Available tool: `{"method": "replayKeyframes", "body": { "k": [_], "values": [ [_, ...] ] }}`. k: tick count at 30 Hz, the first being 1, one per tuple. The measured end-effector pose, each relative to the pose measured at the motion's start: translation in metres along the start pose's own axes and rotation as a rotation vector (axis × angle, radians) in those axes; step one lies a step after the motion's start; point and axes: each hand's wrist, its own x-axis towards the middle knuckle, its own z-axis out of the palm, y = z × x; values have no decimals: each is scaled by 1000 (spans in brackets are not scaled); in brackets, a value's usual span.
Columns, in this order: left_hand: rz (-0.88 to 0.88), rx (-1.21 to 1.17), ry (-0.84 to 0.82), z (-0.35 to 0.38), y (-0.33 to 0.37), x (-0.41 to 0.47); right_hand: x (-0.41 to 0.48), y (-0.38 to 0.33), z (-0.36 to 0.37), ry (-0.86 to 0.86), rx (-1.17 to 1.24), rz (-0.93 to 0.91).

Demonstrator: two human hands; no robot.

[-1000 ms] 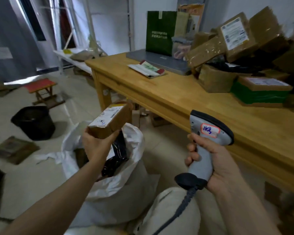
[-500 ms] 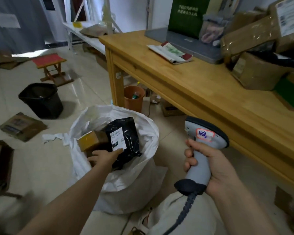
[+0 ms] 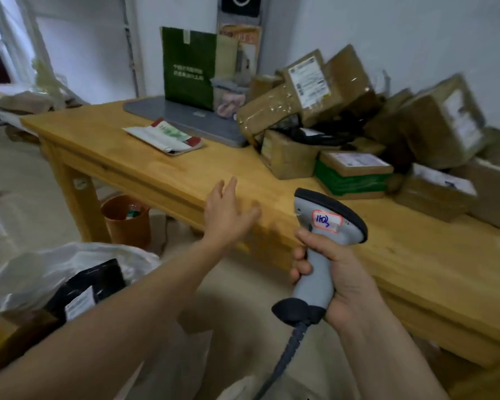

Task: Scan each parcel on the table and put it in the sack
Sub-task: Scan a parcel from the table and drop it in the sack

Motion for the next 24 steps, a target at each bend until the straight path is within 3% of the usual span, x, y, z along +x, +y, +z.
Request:
{"method": "replayKeyframes", "body": {
  "k": [12,15,20,24],
  "values": [
    [457,333,-325,133,143,115,37,-90,-84,90,135,-158],
    [451,562,-391,152,156,129,37,-96,-101,97,131,-177],
    [478,631,-326,146,179,124,32,-98,-121,105,157,-198],
    [312,512,-547,135,187,109,24,-93,-130,116,185,-201]
  ]
}}
